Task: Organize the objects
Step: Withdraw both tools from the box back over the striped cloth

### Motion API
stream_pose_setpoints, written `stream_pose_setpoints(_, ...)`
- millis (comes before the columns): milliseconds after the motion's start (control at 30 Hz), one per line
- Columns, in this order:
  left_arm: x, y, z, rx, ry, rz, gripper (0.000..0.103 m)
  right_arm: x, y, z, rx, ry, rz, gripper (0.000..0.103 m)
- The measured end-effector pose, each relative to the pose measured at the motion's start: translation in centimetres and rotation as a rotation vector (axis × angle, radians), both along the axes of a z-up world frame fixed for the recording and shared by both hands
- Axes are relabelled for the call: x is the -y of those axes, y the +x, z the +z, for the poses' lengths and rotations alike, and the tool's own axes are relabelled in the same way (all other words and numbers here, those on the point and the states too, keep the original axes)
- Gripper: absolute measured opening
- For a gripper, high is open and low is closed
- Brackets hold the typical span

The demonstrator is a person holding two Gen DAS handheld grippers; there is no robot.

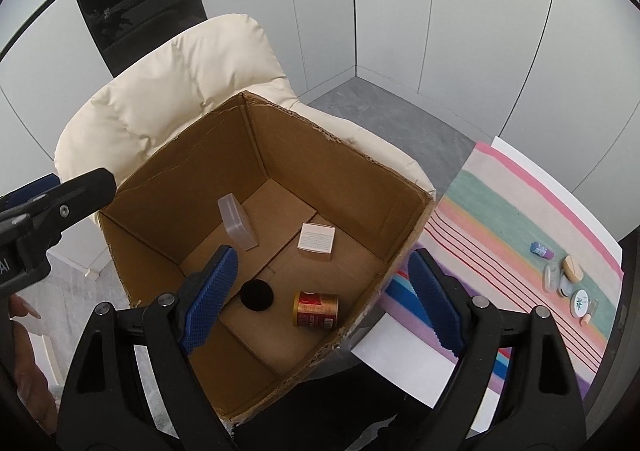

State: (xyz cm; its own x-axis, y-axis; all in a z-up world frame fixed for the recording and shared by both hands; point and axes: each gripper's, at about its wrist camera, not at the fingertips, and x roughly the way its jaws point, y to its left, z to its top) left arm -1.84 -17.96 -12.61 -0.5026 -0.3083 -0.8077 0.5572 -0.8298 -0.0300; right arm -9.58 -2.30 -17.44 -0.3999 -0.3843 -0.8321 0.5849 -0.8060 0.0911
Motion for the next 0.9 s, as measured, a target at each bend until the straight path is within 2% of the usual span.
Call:
stream_pose_setpoints(333,-1.5,2.2,0.4,0.047,-0.002,-0.025,0.098,-2.4,1.9,1.5,-0.001,0.022,-0.034,0.089)
stream_pose_setpoints(600,-3.2,6.0,0.3,0.089,0.042,-0.033,0.098,-4.7,5.2,1.8,0.051,0.042,-0.046,0.089)
stream_pose_setpoints(767,-4.0,8.7,0.6,0.075,0.077,-0.026,0.098,-6.4,7.9,1.8,0.075,0.055,-0.049,0.089)
stream_pose_setpoints(900,-4.7,10.6,1.3,0.061,0.064,-0.017,0.098,-7.4,10.3,2.3,0.074,0.056,-0.041,0.089)
